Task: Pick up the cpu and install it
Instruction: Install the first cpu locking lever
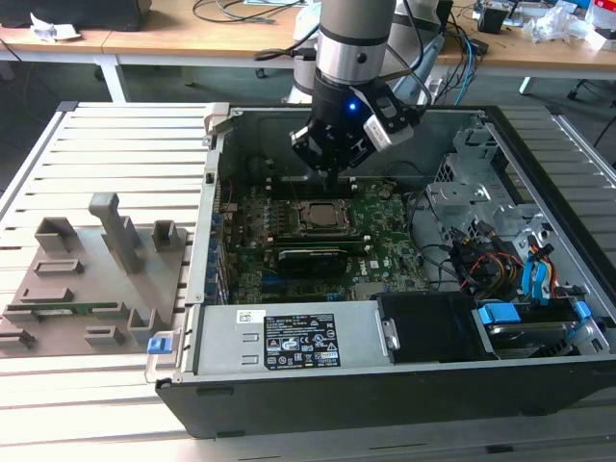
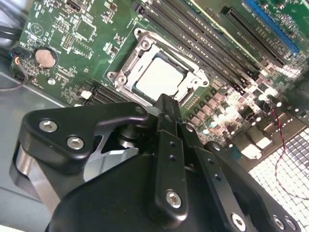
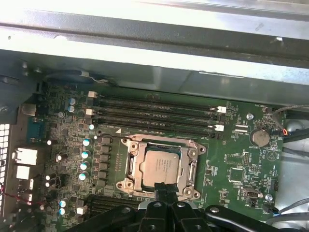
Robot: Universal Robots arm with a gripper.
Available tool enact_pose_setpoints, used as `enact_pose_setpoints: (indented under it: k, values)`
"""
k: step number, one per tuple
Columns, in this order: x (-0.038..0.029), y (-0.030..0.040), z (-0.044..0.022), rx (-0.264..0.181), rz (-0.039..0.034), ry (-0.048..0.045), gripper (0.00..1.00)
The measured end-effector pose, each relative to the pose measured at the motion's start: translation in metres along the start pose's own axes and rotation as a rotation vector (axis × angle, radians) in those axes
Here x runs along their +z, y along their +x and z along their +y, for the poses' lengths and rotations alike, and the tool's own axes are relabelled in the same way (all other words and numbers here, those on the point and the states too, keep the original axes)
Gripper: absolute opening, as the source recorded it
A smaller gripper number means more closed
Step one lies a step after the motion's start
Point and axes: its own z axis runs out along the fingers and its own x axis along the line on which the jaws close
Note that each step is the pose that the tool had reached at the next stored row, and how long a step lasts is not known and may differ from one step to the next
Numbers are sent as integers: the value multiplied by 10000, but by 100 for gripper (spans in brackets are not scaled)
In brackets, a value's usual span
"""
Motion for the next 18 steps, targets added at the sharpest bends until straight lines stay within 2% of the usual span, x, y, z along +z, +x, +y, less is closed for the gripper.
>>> enact_pose_setpoints:
  k: [5,10,18]
  values:
    - [-1,5,0,-1,1,0,11]
    - [1,90,12,1,1,1,11]
    - [1,96,12,0,0,1,11]
